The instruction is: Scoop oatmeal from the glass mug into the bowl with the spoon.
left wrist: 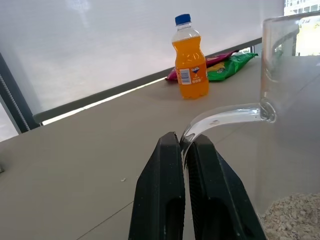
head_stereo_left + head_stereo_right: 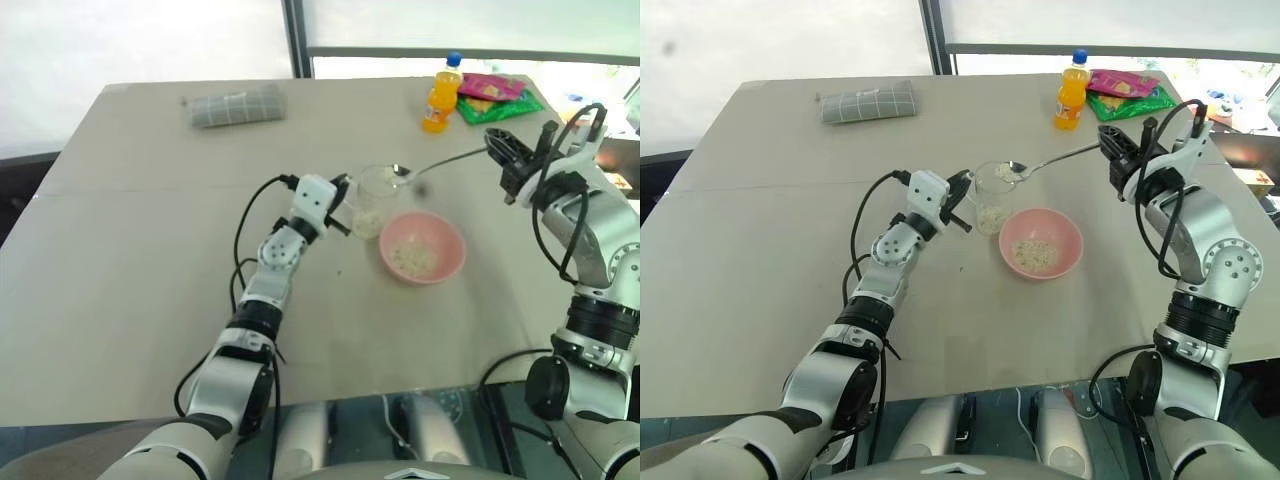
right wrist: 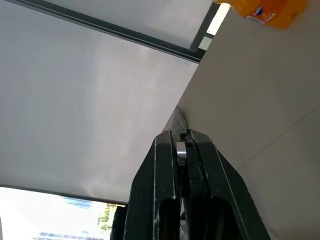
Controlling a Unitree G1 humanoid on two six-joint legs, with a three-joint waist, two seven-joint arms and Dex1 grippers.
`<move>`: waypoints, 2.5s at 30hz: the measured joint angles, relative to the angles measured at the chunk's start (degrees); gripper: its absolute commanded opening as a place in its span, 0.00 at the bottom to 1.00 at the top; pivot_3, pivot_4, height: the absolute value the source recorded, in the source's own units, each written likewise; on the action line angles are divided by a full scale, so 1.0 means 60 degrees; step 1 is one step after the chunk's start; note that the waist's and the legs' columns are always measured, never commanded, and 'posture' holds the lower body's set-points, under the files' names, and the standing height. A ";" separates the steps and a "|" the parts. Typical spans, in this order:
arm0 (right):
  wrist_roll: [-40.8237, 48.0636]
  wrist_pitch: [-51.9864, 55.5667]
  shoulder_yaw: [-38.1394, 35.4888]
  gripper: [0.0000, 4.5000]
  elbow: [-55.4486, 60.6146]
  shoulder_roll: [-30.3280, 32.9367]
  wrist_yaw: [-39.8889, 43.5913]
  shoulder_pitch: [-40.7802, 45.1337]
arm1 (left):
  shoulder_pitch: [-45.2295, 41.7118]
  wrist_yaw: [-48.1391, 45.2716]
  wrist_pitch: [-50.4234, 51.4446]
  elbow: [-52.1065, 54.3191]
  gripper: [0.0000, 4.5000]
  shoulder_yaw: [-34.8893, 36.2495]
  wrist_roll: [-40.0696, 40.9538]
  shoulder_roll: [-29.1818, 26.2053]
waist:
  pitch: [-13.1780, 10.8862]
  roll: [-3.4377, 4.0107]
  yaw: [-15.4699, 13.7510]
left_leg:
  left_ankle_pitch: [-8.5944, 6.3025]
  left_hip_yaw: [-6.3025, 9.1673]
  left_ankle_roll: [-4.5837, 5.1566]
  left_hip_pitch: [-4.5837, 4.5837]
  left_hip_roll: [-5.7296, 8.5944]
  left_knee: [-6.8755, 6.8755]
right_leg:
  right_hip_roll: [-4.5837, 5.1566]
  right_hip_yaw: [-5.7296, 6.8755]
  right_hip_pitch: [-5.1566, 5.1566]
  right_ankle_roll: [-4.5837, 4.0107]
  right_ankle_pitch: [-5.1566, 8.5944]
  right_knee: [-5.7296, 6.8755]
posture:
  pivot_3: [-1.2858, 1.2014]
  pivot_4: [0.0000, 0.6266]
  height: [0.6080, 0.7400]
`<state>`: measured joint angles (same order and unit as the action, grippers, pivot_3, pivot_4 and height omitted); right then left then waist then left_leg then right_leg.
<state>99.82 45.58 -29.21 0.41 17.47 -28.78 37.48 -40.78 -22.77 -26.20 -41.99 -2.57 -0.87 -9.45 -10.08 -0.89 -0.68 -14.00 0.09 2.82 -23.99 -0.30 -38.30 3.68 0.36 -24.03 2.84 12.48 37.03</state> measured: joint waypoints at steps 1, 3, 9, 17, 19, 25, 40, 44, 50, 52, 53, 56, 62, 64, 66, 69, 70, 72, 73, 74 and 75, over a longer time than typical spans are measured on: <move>0.0035 -0.0019 0.0000 0.00 0.0050 0.0020 -0.0039 -0.0039 | -0.0012 -0.0002 -0.0030 -0.0031 0.02 0.0004 0.0001 0.0001 | 0.0000 0.0000 0.0002 | 0.0000 -0.0001 0.0000 0.0000 0.0000 0.0000 | 0.0000 -0.0001 0.0000 0.0000 0.0000 0.0001 | 0.52 0.24 1.00; 0.0271 -0.0152 0.0001 0.00 0.0251 0.0051 -0.0138 -0.0185 | -0.0086 -0.0014 -0.0102 -0.0200 0.02 0.0012 0.0005 0.0006 | 0.0000 0.0000 0.0001 | 0.0000 0.0000 0.0000 0.0000 0.0000 0.0000 | 0.0000 0.0000 0.0000 0.0000 0.0000 0.0001 | 0.52 0.24 1.00; 0.1101 -0.0630 -0.0001 0.00 0.1181 0.0256 -0.0584 -0.0858 | -0.0379 -0.0145 -0.0360 -0.0790 0.02 0.0047 0.0055 0.0013 | 0.0002 -0.0002 -0.0007 | 0.0000 0.0001 0.0001 0.0004 -0.0001 -0.0002 | 0.0001 -0.0001 0.0009 0.0002 -0.0001 0.0000 | 0.52 0.24 1.00; 0.1825 -0.1498 0.0001 0.00 0.2506 0.0584 -0.1135 -0.2239 | -0.0730 -0.0321 -0.0650 -0.1485 0.02 0.0059 0.0086 0.0042 | 0.0003 -0.0003 -0.0013 | 0.0000 0.0003 0.0001 0.0022 -0.0001 -0.0003 | 0.0001 0.0001 0.0033 0.0004 -0.0001 -0.0004 | 0.52 0.24 1.00; 0.1840 -0.1654 0.0006 0.00 0.2685 0.0625 -0.1197 -0.2535 | -0.0787 -0.0331 -0.0701 -0.1601 0.02 0.0062 0.0086 0.0045 | 0.0003 -0.0003 -0.0010 | 0.0000 0.0002 0.0002 0.0025 -0.0001 -0.0004 | 0.0001 -0.0001 0.0036 0.0005 -0.0002 -0.0004 | 0.52 0.24 1.00; 0.1200 -0.1521 0.0496 0.00 0.2810 0.1520 -0.0755 -0.2962 | -0.0862 -0.0360 -0.0706 -0.1748 0.02 0.0169 0.0162 -0.0022 | 0.0003 -0.0003 0.0001 | 0.0000 -0.0002 0.0003 0.0028 -0.0002 -0.0010 | -0.0002 -0.0008 0.0036 0.0006 -0.0002 -0.0006 | 0.52 0.24 1.00; -0.4078 0.0488 0.3933 0.00 0.3433 0.4447 0.3515 -0.0935 | 0.0647 0.0215 0.1220 0.1177 0.02 0.0822 0.0592 -0.0434 | 0.0003 -0.0005 0.0154 | 0.0000 0.0004 0.0001 0.0018 -0.0012 -0.0007 | -0.0007 -0.0005 0.0026 0.0006 -0.0002 -0.0020 | 0.52 0.24 1.00; -0.5517 0.0644 0.5010 0.00 0.3831 0.4747 0.4860 -0.0550 | 0.1268 0.0448 0.1894 0.2408 0.02 0.0923 0.0673 -0.0509 | 0.0002 -0.0006 0.0132 | 0.0000 0.0007 0.0001 0.0013 -0.0011 -0.0007 | -0.0002 -0.0001 0.0026 0.0006 -0.0002 -0.0025 | 0.52 0.24 1.00; -0.7448 0.0667 0.5727 0.00 0.4155 0.5238 0.6805 -0.0174 | 0.2102 0.0555 0.2961 0.3826 0.02 0.1129 0.0832 -0.0825 | 0.0001 -0.0007 0.0036 | 0.0000 0.0009 0.0000 0.0010 -0.0007 -0.0010 | 0.0004 0.0002 0.0025 0.0006 -0.0003 -0.0031 | 0.52 0.24 1.00; -0.7976 0.0667 0.5903 0.00 0.4395 0.5426 0.7336 -0.0114 | 0.2275 0.0574 0.3146 0.4173 0.02 0.1158 0.0872 -0.0844 | 0.0002 -0.0007 -0.0010 | -0.0001 0.0015 0.0000 0.0011 -0.0008 -0.0010 | 0.0003 0.0007 0.0027 0.0005 -0.0002 -0.0033 | 0.52 0.24 1.00; -0.8169 0.0669 0.5927 0.00 0.4521 0.5442 0.7593 -0.0113 | 0.2355 0.0609 0.3268 0.4297 0.02 0.1166 0.0891 -0.0851 | 0.0001 -0.0007 -0.0021 | 0.0000 0.0015 0.0000 0.0011 -0.0008 -0.0010 | 0.0004 0.0007 0.0027 0.0005 -0.0002 -0.0033 | 0.52 0.24 1.00; -0.8310 0.0760 0.5785 0.00 0.4528 0.5338 0.7890 -0.0021 | 0.2449 0.0704 0.3474 0.4507 0.02 0.1172 0.0895 -0.0867 | 0.0001 -0.0008 -0.0021 | 0.0000 0.0013 -0.0001 0.0011 -0.0007 -0.0012 | 0.0005 0.0006 0.0028 0.0005 -0.0003 -0.0032 | 0.52 0.24 1.00; -0.7483 0.1363 0.3842 0.00 0.2701 0.4243 0.7290 0.1754 | 0.2500 0.0729 0.3526 0.4671 0.02 0.1062 0.0884 -0.0761 | 0.0001 -0.0008 -0.0016 | 0.0000 0.0007 -0.0001 0.0015 -0.0006 -0.0017 | 0.0002 -0.0001 0.0029 0.0004 -0.0005 -0.0027 | 0.52 0.24 1.00; -0.7088 0.1508 0.3319 0.00 0.2231 0.3647 0.6948 0.2397 | 0.2514 0.0731 0.3516 0.4645 0.02 0.1050 0.0866 -0.0758 | 0.0001 -0.0007 0.0011 | 0.0000 0.0007 -0.0001 0.0017 -0.0009 -0.0011 | -0.0001 -0.0001 0.0027 0.0003 -0.0004 -0.0026 | 0.52 0.24 1.00; -0.6759 0.1629 0.2984 0.00 0.1806 0.3096 0.6576 0.2828 | 0.2517 0.0731 0.3466 0.4629 0.02 0.1001 0.0837 -0.0719 | 0.0001 -0.0007 0.0004 | 0.0000 0.0009 -0.0001 0.0017 -0.0009 -0.0006 | 0.0000 0.0002 0.0026 0.0003 -0.0004 -0.0022 | 0.52 0.24 1.00; -0.6394 0.1721 0.2692 0.00 0.1132 0.1968 0.5991 0.3281 | 0.2525 0.0739 0.3373 0.4539 0.02 0.0960 0.0758 -0.0691 | 0.0001 -0.0006 0.0004 | 0.0000 0.0000 -0.0001 0.0017 -0.0007 -0.0005 | 0.0003 -0.0004 0.0024 0.0003 -0.0005 -0.0020 | 0.52 0.24 1.00; -0.6308 0.1723 0.2651 0.00 0.0911 0.1607 0.5811 0.3423 | 0.2528 0.0738 0.3320 0.4523 0.02 0.0945 0.0744 -0.0683 | 0.0001 -0.0006 0.0009 | 0.0000 -0.0001 -0.0001 0.0017 -0.0006 -0.0006 | 0.0003 -0.0004 0.0024 0.0004 -0.0005 -0.0016 | 0.52 0.24 1.00; -0.6286 0.1663 0.2635 0.00 0.0558 0.0760 0.5477 0.3691 | 0.2521 0.0665 0.3271 0.4483 0.02 0.0882 0.0790 -0.0577 | 0.0002 -0.0005 0.0007 | 0.0000 -0.0001 -0.0001 0.0017 -0.0005 -0.0005 | 0.0004 -0.0004 0.0022 0.0004 -0.0005 -0.0013 | 0.52 0.24 1.00; -0.6313 0.1656 0.2687 0.00 0.0493 0.0555 0.5422 0.3733 | 0.2523 0.0614 0.3265 0.4471 0.02 0.0838 0.0838 -0.0521 | 0.0002 -0.0005 -0.0012 | 0.0000 0.0002 -0.0001 0.0015 -0.0005 -0.0006 | 0.0004 -0.0001 0.0022 0.0004 -0.0005 -0.0013 | 0.52 0.24 1.00; -0.6401 0.1627 0.2810 0.00 0.0449 0.0303 0.5374 0.3749 | 0.2525 0.0549 0.3257 0.4462 0.02 0.0810 0.0897 -0.0495 | 0.0002 -0.0005 -0.0033 | 0.0000 0.0009 -0.0001 0.0011 -0.0002 -0.0006 | 0.0006 0.0006 0.0023 0.0004 -0.0005 -0.0014 | 0.52 0.24 1.00; -0.6443 0.1617 0.2898 0.00 0.0411 0.0137 0.5362 0.3749 | 0.2525 0.0525 0.3255 0.4455 0.02 0.0811 0.0913 -0.0492 | 0.0002 -0.0006 -0.0030 | 0.0000 0.0007 -0.0001 0.0011 0.0000 -0.0006 | 0.0007 0.0005 0.0023 0.0004 -0.0005 -0.0015 | 0.52 0.24 1.00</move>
<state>61.17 55.28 -11.82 2.87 18.29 3.39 59.98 -25.63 -19.62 -6.67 -15.26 2.29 4.60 -12.41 -10.06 -0.92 -0.85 -14.00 0.13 2.82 -23.93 -0.30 -38.34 3.72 0.39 -23.89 2.86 12.45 36.94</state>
